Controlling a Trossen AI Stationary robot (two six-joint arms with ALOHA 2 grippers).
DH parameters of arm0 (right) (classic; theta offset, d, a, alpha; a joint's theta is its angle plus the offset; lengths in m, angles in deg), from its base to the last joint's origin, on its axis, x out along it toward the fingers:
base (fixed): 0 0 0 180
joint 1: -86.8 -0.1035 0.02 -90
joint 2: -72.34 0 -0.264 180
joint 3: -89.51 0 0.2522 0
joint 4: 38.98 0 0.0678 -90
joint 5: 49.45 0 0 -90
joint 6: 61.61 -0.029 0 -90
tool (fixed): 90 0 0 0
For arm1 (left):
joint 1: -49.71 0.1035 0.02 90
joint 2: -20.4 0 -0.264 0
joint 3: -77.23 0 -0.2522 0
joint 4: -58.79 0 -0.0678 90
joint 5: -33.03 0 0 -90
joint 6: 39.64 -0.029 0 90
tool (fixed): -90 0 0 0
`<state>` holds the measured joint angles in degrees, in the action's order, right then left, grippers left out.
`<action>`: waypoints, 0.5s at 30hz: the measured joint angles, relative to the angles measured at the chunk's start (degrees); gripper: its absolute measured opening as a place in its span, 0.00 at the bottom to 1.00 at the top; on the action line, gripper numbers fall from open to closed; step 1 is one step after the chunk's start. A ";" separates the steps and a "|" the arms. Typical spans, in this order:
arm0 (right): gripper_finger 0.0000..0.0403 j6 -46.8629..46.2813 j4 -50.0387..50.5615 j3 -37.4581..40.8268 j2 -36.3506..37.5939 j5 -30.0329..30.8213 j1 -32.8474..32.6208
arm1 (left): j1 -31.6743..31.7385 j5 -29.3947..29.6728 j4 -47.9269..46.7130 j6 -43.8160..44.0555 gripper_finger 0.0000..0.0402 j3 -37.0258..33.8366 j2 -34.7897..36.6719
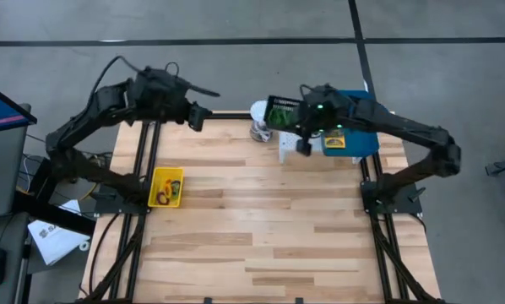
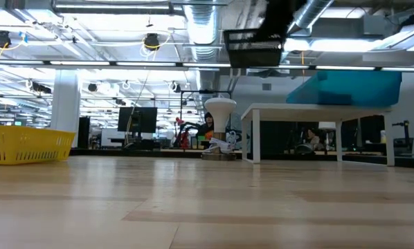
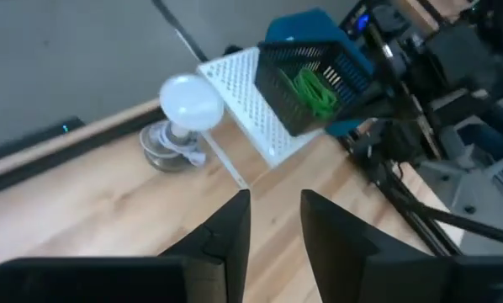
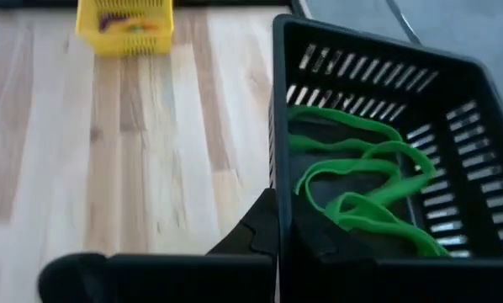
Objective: Pick & Place Office Desk Supplies
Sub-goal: Put the black bin on the shelf
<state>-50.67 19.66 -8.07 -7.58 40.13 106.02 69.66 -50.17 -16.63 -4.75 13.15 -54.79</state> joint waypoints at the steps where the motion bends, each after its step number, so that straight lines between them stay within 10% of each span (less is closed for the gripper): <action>1: 0.00 2.14 -0.62 2.16 1.58 -1.44 1.12 | -1.33 1.53 1.26 0.02 0.25 -1.15 0.81; 15: 0.00 18.29 -2.19 7.26 -0.93 -18.99 18.68 | -10.44 6.54 27.46 1.59 0.25 -20.42 3.11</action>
<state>-32.39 17.48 -0.81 -8.51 21.14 124.70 59.22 -43.63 10.83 -3.15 -7.27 -51.68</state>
